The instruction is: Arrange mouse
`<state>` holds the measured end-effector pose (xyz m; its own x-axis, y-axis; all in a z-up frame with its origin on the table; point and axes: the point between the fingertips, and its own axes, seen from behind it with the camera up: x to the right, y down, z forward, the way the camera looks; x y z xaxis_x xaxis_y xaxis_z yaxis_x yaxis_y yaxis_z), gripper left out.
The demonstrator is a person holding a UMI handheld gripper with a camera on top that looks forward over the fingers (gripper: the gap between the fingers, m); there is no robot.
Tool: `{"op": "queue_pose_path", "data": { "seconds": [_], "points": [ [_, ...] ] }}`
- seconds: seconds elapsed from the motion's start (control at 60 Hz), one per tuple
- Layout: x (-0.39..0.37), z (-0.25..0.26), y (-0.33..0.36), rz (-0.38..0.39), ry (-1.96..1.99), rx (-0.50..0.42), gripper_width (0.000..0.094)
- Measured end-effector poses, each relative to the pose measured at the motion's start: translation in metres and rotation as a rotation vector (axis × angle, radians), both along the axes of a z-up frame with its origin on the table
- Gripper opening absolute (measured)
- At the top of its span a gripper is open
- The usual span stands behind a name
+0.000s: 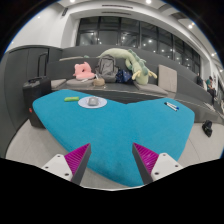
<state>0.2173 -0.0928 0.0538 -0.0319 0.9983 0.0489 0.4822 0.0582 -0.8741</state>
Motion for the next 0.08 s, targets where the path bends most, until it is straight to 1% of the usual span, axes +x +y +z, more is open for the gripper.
{"op": "queue_pose_path", "data": {
  "seconds": [0.083],
  "points": [
    [0.0002, 0.0030, 0.0021, -0.013, 0.016, 0.007, 0.0850]
  ]
}}
